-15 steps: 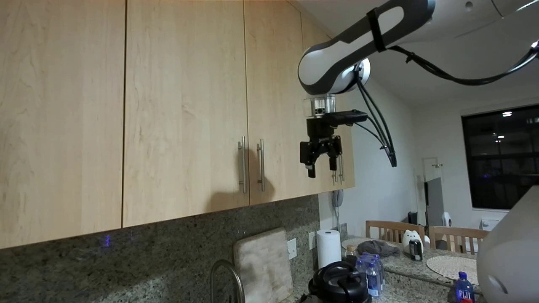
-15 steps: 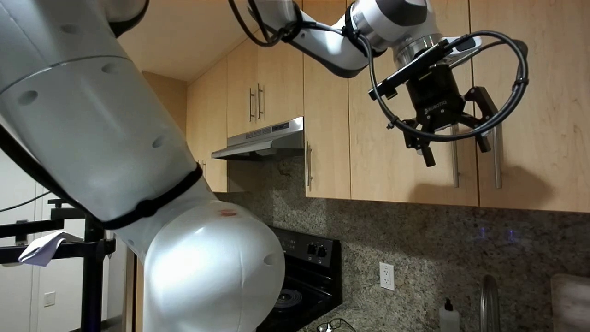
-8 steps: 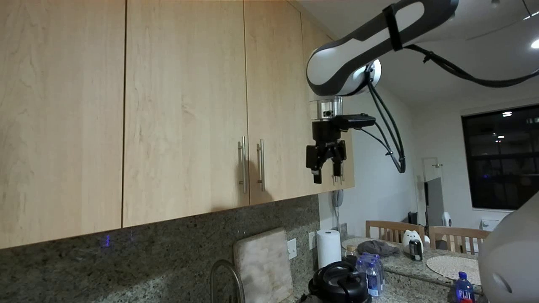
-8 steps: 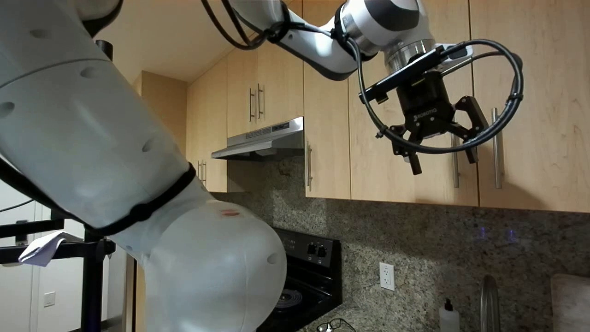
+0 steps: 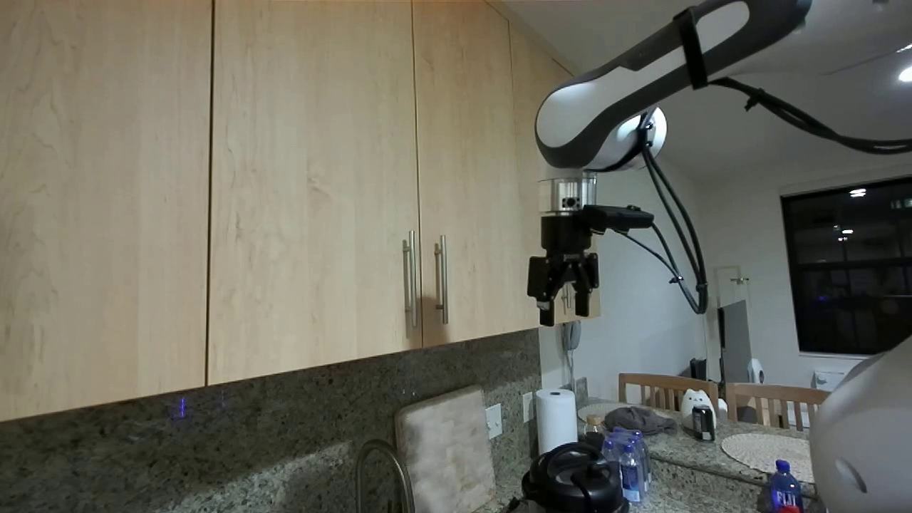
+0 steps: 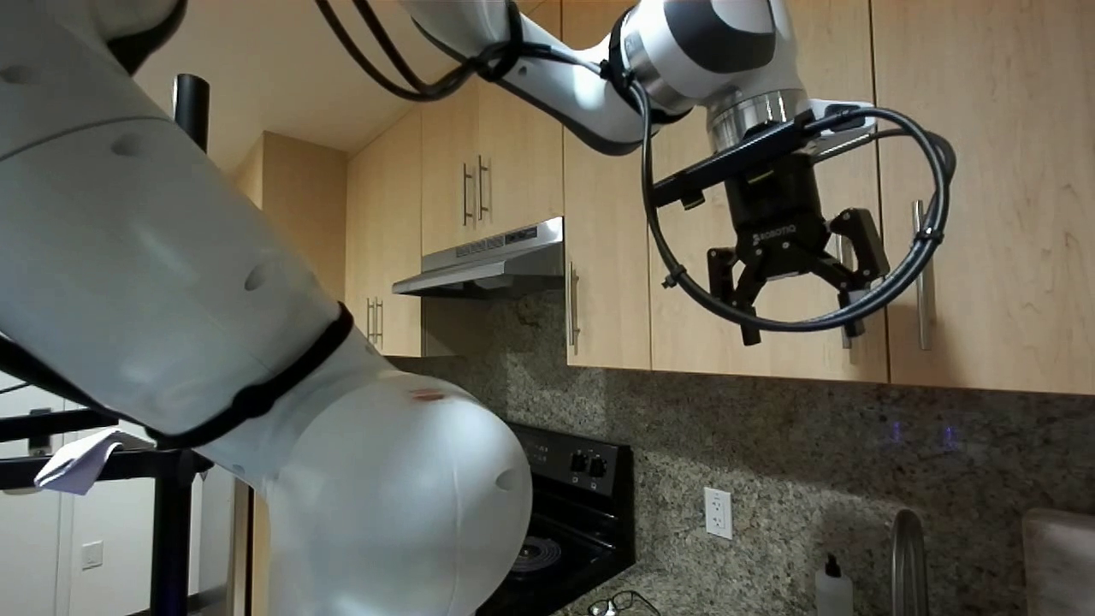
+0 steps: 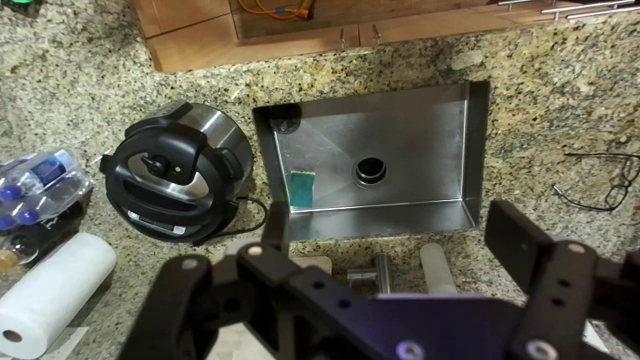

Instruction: Close the open cabinet door

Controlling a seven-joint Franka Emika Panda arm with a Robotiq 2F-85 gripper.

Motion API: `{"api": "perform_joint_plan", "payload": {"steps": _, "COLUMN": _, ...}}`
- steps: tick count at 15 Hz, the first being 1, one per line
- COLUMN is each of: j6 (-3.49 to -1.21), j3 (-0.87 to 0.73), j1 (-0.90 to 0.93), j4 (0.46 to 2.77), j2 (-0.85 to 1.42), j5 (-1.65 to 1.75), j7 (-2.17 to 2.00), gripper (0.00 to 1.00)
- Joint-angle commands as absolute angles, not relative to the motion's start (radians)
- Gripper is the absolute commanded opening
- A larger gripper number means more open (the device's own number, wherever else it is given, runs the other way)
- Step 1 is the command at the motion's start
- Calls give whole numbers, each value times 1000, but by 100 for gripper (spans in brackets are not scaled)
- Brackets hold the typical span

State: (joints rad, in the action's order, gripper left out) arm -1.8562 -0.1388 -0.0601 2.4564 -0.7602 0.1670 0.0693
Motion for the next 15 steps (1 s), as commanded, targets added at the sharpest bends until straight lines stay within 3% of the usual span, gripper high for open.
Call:
{"api": "perform_joint_plan", "payload": {"steps": 1, "j6": -1865, "j3": -160, "j1": -61, "j4": 2509, "j2": -807, "j5": 125, "j7": 117, "gripper": 100}}
{"api": "perform_joint_plan", "payload": {"steps": 15, "j6": -1796, "j3": -165, "j1": -81, "j4": 2524, "j2": -817, "j5": 135, "j7": 92, "gripper": 100}}
